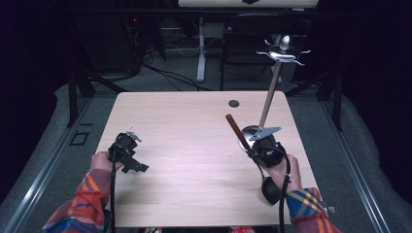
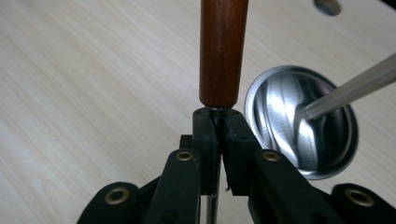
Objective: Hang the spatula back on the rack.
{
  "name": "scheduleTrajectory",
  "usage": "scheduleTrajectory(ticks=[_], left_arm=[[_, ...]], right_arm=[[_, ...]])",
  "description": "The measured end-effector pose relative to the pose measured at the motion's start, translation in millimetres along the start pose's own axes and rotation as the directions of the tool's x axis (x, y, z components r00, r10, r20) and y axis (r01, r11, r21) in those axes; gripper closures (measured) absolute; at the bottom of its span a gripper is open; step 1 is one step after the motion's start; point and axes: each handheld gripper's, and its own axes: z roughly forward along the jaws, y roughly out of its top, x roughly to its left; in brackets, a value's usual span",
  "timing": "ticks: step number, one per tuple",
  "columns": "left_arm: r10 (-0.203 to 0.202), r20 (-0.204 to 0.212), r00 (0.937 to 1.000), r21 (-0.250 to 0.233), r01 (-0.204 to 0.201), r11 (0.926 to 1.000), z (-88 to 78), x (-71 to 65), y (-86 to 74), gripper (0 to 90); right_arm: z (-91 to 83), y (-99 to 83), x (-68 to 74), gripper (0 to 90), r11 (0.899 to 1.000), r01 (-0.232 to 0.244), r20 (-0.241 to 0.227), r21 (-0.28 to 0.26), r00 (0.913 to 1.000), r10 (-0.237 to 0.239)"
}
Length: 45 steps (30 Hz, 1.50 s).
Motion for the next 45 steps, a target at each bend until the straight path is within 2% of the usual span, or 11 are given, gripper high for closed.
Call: scheduleTrajectory(ticks=[2, 3, 9, 13, 14, 15, 16, 23, 24, 29, 45], left_arm=[[0.000, 0.000, 1.0000, -0.002, 0.000, 1.0000, 0.0, -0.2, 0.0, 6.2], [-0.001, 0.000, 1.0000, -0.002, 0.001, 1.0000, 0.0, -0.2, -0.1, 6.2], [-0.001, 0.000, 1.0000, -0.003, 0.001, 1.0000, -0.1, -0.4, -0.1, 6.2], [-0.002, 0.000, 1.0000, -0.003, 0.002, 1.0000, 0.0, -0.1, -0.2, 6.2], [-0.002, 0.000, 1.0000, -0.003, 0.002, 1.0000, 0.0, -0.1, -0.2, 6.2], [-0.001, -0.001, 1.0000, -0.002, 0.001, 1.0000, 0.0, -0.1, -0.1, 6.2], [-0.001, 0.000, 1.0000, -0.001, 0.001, 1.0000, 0.0, -0.1, -0.1, 6.2], [0.001, -0.001, 1.0000, 0.000, -0.001, 1.0000, 0.2, -0.1, 0.1, 6.2], [0.001, 0.000, 1.0000, 0.000, -0.001, 1.0000, 0.2, -0.1, 0.1, 6.2], [0.000, 0.001, 1.0000, 0.001, 0.000, 1.0000, 0.4, -0.1, 0.2, 6.2], [-0.001, 0.001, 1.0000, 0.002, 0.001, 1.0000, 1.1, -0.3, 0.6, 6.2]], right_arm=[[-7.9, -2.0, -2.8, 85.3, 0.999, -0.017, 0.003, -0.040, 0.9998, 0.017], [-16.0, -4.7, -5.4, 85.3, 0.996, -0.029, 0.006, -0.085, 0.9995, 0.030], [-30.5, -10.2, -9.3, 85.3, 0.984, -0.059, 0.015, -0.171, 0.9979, 0.062], [-40.4, -13.0, -11.1, 85.3, 0.965, -0.083, 0.013, -0.247, 0.9960, 0.089], [-44.6, -13.3, -11.7, 85.3, 0.956, -0.090, 0.015, -0.280, 0.9951, 0.098], [-44.6, -13.3, -11.7, 85.3, 0.956, -0.090, 0.015, -0.280, 0.9951, 0.098], [-48.6, -13.2, -12.9, 85.3, 0.947, -0.100, 0.021, -0.306, 0.9936, 0.111], [-56.2, -13.6, -20.9, 85.2, 0.935, -0.113, 0.056, -0.336, 0.9887, 0.139], [-57.1, -13.2, -22.4, 85.2, 0.938, -0.112, 0.063, -0.328, 0.9882, 0.140], [-60.1, -12.9, -29.6, 85.2, 0.934, -0.115, 0.093, -0.337, 0.9836, 0.154], [-69.8, -7.2, -57.6, 85.2, 0.919, -0.140, 0.179, -0.368, 0.9595, 0.217]])
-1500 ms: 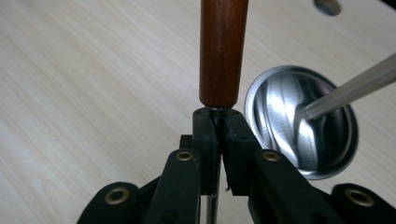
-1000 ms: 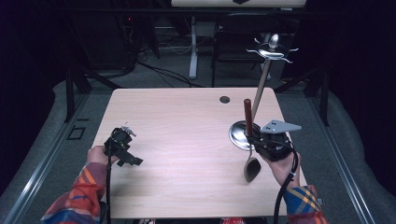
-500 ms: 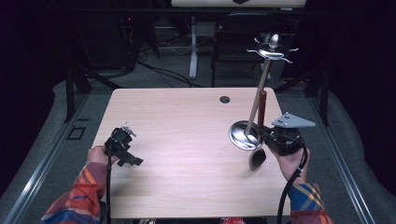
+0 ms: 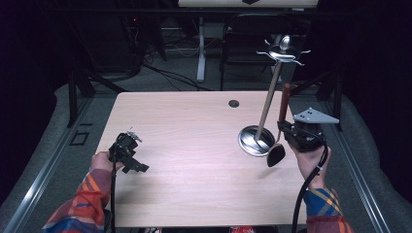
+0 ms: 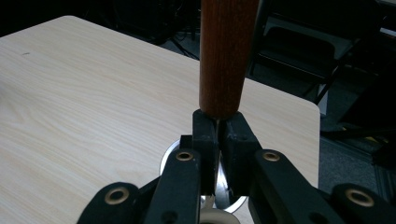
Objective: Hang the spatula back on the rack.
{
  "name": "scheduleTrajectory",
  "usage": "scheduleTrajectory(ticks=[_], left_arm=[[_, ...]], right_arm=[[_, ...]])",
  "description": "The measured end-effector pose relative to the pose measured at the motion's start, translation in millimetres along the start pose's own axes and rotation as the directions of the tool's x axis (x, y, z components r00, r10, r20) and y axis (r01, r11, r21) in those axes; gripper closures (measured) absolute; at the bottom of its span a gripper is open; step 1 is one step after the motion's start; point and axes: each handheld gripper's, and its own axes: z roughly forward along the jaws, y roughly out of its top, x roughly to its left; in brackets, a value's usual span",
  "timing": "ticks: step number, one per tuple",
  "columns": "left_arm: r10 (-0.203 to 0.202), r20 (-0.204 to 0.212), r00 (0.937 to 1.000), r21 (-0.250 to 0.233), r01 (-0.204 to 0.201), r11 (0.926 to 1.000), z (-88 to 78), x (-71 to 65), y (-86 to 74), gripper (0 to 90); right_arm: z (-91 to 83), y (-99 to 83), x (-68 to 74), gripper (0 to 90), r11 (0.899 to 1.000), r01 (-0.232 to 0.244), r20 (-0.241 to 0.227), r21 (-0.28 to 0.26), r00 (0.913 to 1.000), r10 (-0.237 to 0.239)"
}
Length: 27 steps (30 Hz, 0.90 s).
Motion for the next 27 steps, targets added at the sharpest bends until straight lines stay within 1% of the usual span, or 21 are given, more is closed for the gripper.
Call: scheduleTrajectory(ticks=[1, 2, 3, 7, 13, 19, 27], left_arm=[[0.000, 0.000, 1.0000, 0.000, 0.000, 1.0000, 0.0, -0.1, 0.0, 6.2], [0.000, 0.000, 1.0000, 0.000, 0.000, 1.0000, 0.0, -0.1, 0.0, 6.2], [0.000, 0.001, 1.0000, -0.001, 0.000, 1.0000, -0.1, -0.1, 0.0, 6.2], [0.002, 0.000, 1.0000, 0.000, -0.002, 1.0000, 0.4, -0.2, 0.4, 6.2], [0.002, 0.001, 1.0000, 0.000, -0.002, 1.0000, 0.5, 0.0, 0.4, 6.2], [0.002, 0.001, 1.0000, 0.000, -0.002, 1.0000, 0.7, -0.1, 0.5, 6.2], [0.002, 0.001, 1.0000, 0.004, -0.002, 1.0000, 1.1, -0.2, 0.7, 6.2]], right_arm=[[0.3, 1.4, -2.8, 85.2, 1.000, -0.008, 0.010, -0.009, 0.9999, 0.008], [0.3, 1.4, -2.8, 85.2, 1.000, -0.008, 0.010, -0.009, 0.9999, 0.008], [0.0, 2.9, -5.9, 85.2, 1.000, -0.011, 0.024, -0.010, 0.9996, 0.011], [-0.5, 4.9, -10.9, 85.2, 1.000, -0.022, 0.033, -0.021, 0.9992, 0.023], [-0.8, 10.6, -18.3, 85.2, 0.999, -0.032, 0.062, -0.039, 0.9975, 0.034], [-0.4, 16.8, -23.1, 85.1, 0.997, -0.042, 0.071, -0.064, 0.9964, 0.047], [-4.6, 21.9, -29.1, 85.1, 0.994, -0.056, 0.088, -0.094, 0.9941, 0.064]])
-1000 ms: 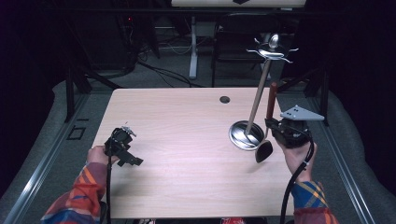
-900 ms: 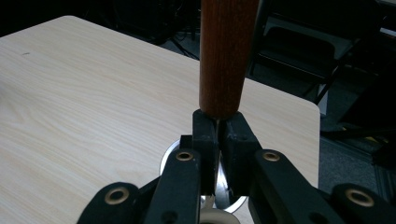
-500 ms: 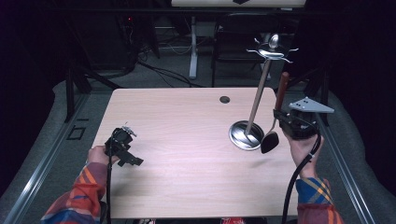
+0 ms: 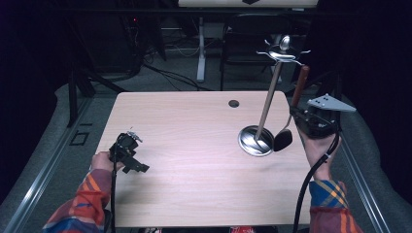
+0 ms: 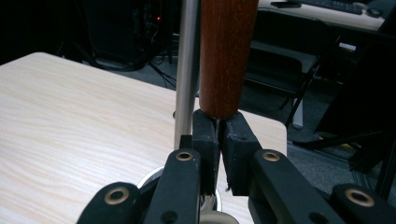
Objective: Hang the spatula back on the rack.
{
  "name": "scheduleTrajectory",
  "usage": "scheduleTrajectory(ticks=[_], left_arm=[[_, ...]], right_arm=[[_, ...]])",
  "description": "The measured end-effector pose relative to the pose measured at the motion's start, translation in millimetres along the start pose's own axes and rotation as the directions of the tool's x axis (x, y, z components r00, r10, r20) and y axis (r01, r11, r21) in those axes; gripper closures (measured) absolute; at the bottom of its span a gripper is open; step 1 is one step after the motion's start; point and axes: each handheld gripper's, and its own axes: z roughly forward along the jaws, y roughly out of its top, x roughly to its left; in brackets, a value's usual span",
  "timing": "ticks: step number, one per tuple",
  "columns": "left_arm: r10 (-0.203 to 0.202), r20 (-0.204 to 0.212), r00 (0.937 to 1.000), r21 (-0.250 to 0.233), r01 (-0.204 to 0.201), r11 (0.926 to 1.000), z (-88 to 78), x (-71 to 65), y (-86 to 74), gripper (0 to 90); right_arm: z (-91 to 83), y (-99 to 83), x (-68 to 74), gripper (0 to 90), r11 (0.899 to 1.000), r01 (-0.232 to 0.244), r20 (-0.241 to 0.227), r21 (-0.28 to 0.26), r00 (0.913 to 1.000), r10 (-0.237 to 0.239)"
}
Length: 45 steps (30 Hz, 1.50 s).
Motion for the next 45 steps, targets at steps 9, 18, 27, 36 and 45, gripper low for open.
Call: scheduleTrajectory(ticks=[9, 18, 27, 36, 45], left_arm=[[0.001, 0.000, 1.0000, 0.004, -0.001, 1.0000, 0.3, -0.2, 0.6, 6.2], [0.003, 0.001, 1.0000, 0.003, -0.003, 1.0000, 0.2, -0.1, 0.6, 5.8], [0.003, 0.001, 1.0000, 0.004, -0.003, 1.0000, 0.3, -0.2, 0.6, 5.9], [0.003, 0.003, 1.0000, 0.003, -0.003, 1.0000, 0.4, -0.3, 0.7, 5.8], [0.002, 0.003, 1.0000, 0.004, -0.002, 1.0000, 0.6, -0.3, 0.7, 5.8]], right_arm=[[-0.4, 9.5, -6.2, 85.1, 1.000, -0.018, 0.000, -0.023, 0.9998, 0.018], [7.5, 13.2, -7.0, 85.1, 1.000, -0.022, -0.004, -0.014, 0.9998, 0.022], [13.4, 15.9, -6.9, 85.1, 1.000, -0.016, -0.006, -0.005, 0.9999, 0.016], [20.2, 18.8, -5.5, 85.1, 1.000, -0.013, -0.011, 0.007, 0.9999, 0.013], [24.0, 21.4, -4.3, 85.1, 1.000, -0.012, -0.015, 0.008, 0.9998, 0.012]])
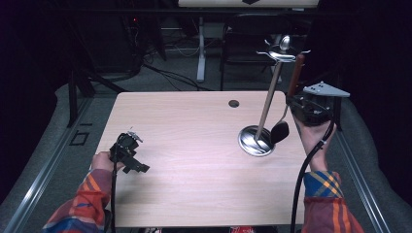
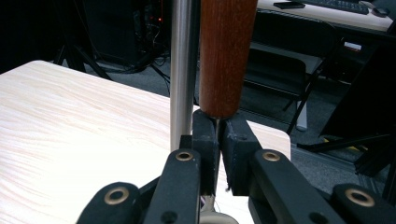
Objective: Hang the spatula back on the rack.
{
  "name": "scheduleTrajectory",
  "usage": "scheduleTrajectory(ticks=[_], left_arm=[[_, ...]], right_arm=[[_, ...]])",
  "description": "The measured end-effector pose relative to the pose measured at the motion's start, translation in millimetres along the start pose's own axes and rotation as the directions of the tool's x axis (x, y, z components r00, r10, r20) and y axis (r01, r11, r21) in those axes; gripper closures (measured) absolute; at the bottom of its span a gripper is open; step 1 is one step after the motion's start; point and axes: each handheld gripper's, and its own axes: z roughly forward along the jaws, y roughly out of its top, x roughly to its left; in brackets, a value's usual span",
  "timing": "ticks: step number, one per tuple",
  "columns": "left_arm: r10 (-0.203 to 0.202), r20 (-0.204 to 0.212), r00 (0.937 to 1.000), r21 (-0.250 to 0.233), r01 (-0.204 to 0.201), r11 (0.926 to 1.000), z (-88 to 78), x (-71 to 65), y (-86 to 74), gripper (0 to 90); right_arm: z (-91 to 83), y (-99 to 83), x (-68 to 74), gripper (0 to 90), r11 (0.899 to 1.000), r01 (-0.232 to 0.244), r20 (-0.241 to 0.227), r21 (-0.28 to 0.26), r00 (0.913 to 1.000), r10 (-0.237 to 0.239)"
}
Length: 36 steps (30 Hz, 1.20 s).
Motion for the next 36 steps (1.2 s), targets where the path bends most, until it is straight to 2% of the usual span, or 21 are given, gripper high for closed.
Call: scheduleTrajectory(ticks=[25, 36], left_arm=[[-0.003, 0.004, 1.0000, 0.001, 0.003, 1.0000, 0.4, -0.1, -0.1, 5.9], [-0.003, 0.001, 1.0000, 0.000, 0.003, 1.0000, -0.1, 0.0, -0.4, 5.9]], right_arm=[[10.6, 2.1, -0.1, 84.9, 1.000, -0.004, -0.015, 0.019, 0.9999, 0.004], [10.1, 2.1, -0.8, 84.2, 1.000, 0.000, -0.024, 0.023, 0.9997, 0.000]])
